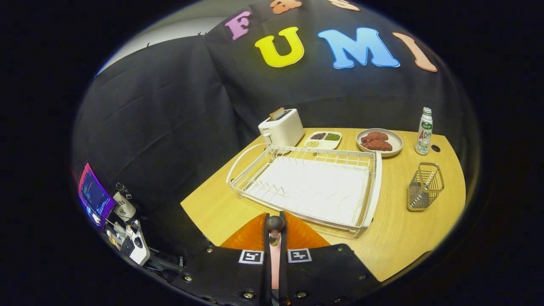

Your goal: Take the plate from the dish rack, then take the spoon from the basket and place it into the plate.

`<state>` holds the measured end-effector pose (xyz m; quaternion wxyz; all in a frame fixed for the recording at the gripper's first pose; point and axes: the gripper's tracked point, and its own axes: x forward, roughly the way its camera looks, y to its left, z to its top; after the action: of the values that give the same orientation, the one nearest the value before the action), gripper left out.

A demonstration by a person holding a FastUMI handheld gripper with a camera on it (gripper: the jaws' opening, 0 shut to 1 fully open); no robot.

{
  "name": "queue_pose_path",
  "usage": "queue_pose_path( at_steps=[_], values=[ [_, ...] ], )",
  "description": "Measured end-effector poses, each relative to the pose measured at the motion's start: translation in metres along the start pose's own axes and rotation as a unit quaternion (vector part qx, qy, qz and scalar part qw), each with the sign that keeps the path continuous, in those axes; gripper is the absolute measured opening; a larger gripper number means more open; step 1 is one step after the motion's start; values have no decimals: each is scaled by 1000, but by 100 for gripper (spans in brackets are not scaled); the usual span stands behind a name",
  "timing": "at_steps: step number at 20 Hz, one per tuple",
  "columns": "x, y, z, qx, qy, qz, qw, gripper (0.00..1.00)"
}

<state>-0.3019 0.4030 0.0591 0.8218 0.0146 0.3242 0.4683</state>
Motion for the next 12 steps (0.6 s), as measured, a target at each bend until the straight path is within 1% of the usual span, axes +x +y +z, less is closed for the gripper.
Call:
queue_pose_path(
  at_steps=[4,11,12],
  values=[
    [8,7,-17,-11,17,4,1000,6],
    [17,5,-41,-42,49,-7,998,7],
    [16,7,-45,-45,53,-4,998,7]
  ],
)
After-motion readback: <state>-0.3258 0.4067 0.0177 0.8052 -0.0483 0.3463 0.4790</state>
